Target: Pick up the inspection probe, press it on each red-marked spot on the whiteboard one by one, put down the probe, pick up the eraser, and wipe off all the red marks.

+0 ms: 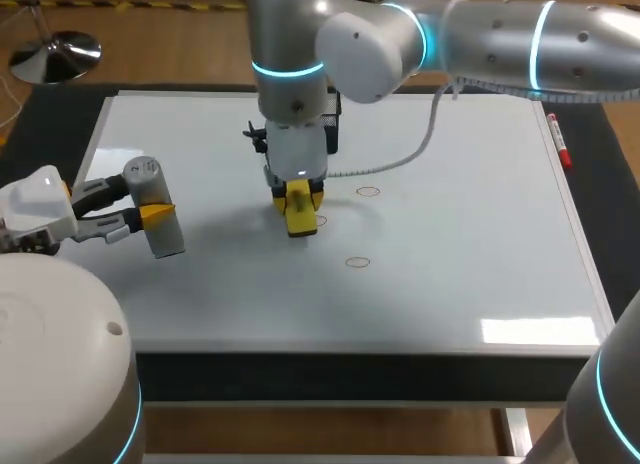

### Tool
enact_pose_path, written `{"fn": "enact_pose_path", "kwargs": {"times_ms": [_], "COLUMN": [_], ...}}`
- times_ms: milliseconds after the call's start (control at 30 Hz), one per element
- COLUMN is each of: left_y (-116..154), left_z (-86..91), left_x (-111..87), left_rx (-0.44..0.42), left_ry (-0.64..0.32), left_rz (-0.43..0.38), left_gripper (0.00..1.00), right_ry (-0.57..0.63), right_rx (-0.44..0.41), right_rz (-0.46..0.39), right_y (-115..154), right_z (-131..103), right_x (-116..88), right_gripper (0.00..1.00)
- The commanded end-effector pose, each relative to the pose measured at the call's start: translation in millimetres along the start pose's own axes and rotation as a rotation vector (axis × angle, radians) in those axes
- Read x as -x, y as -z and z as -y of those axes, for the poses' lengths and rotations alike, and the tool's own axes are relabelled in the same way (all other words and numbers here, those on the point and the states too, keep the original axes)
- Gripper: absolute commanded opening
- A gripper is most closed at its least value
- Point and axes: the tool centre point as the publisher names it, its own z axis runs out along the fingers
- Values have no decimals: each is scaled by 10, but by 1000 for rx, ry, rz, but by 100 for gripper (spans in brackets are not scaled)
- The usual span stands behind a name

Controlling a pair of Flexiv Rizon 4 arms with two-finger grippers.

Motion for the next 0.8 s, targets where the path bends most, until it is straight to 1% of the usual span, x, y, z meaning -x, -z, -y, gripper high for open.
{"fn": "enact_pose_path", "kwargs": {"times_ms": [33, 167, 267, 800], "left_y": [-1, -1, -1, -1], "left_z": [9, 9, 9, 9], "left_x": [-4, -4, -4, -4], "left_rx": [0, 0, 0, 0], "left_ry": [-1, -1, -1, -1], "left_rz": [1, 1, 1, 1], "left_gripper": [0, 0, 0, 0], "right_ry": [16, 46, 55, 88], "right_rx": [-8, -13, -10, 31], "right_rz": [23, 55, 61, 52], "right_y": [-50, -71, -91, -226], "right_z": [31, 57, 85, 168], "right_x": [3, 19, 22, 32], "right_gripper": [0, 0, 0, 0]}}
